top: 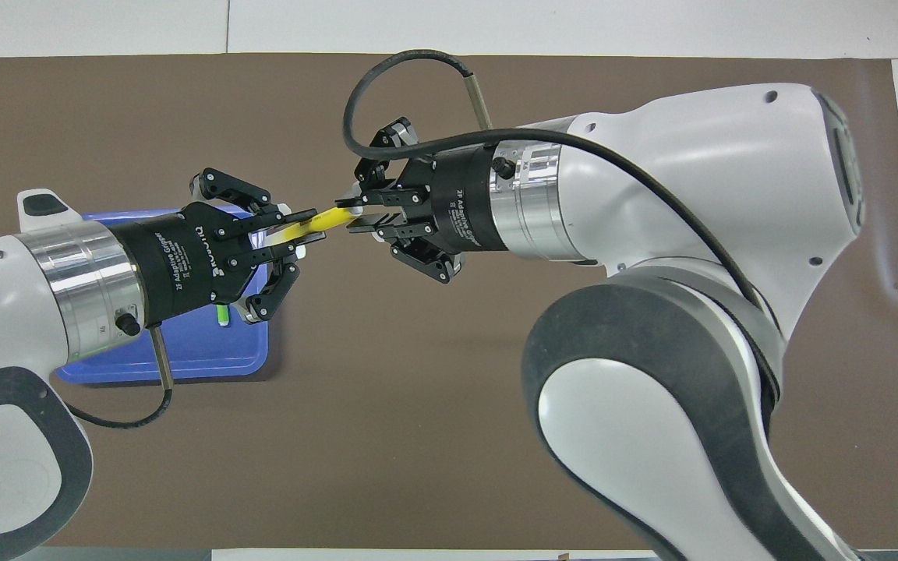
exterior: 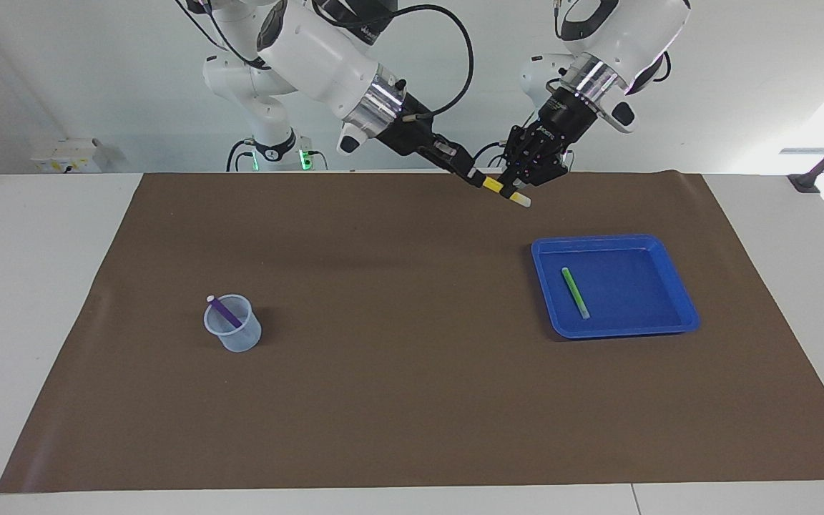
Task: Right arm passes pens to left for tray arrangement
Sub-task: 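Open the right gripper and draw it back toward the cup, then place the yellow pen in the tray beside the green pen with the left gripper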
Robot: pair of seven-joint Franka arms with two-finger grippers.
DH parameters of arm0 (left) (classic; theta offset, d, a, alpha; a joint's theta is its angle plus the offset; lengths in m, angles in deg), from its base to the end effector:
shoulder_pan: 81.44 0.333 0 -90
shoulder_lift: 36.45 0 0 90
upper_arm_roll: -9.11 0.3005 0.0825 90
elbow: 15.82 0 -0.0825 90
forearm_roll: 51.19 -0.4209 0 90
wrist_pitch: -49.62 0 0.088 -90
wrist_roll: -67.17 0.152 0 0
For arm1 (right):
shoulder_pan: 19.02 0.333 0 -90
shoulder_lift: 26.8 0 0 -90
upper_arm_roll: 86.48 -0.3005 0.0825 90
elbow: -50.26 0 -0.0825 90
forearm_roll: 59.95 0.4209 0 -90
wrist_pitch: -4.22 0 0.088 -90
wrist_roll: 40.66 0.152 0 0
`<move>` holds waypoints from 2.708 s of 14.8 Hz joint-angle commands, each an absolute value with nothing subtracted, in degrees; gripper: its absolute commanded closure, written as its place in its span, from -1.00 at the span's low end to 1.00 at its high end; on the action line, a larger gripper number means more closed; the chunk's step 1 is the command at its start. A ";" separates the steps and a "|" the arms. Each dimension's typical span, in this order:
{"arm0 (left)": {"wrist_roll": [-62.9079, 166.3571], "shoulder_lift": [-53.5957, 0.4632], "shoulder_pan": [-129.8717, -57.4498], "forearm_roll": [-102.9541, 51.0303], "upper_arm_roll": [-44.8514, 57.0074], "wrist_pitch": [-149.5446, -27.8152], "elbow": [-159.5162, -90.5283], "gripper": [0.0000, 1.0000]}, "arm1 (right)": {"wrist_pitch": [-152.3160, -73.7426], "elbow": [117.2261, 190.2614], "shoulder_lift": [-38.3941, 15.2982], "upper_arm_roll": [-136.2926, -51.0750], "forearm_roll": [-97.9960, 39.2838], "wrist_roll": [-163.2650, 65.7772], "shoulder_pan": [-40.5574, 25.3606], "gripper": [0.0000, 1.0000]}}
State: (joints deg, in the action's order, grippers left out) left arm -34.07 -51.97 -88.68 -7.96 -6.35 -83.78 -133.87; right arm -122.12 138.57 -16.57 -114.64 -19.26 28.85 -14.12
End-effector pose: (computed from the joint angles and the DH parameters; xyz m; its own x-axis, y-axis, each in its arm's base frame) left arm 0.5242 -0.2676 0.5533 -0.0352 0.7405 -0.6712 0.9398 0.2529 0.2297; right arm 0.5833 0.4047 0.5743 0.6195 -0.5552 -0.5549 -0.7765 -0.3294 -0.5372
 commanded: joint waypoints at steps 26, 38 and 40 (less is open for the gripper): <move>56.33 -36.47 -63.95 -39.63 -6.19 -67.46 -135.44 1.00 | -121.70 165.81 -28.03 -80.25 -52.12 -23.95 -15.16 -1.00; 59.87 -25.20 -68.17 -55.14 -6.28 -71.93 -135.53 1.00 | -135.26 174.09 -24.79 -78.40 -48.46 -23.61 -15.24 -0.79; 59.44 -24.67 -68.17 -55.14 -6.28 -72.29 -135.53 1.00 | -135.62 174.01 -23.91 -78.40 -43.00 -23.87 -15.24 -0.79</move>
State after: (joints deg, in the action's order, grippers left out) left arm 59.37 -25.39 -67.81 -54.03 -6.57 -71.18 -135.79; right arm -134.17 173.45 -24.60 -78.03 -46.65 -23.51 -14.91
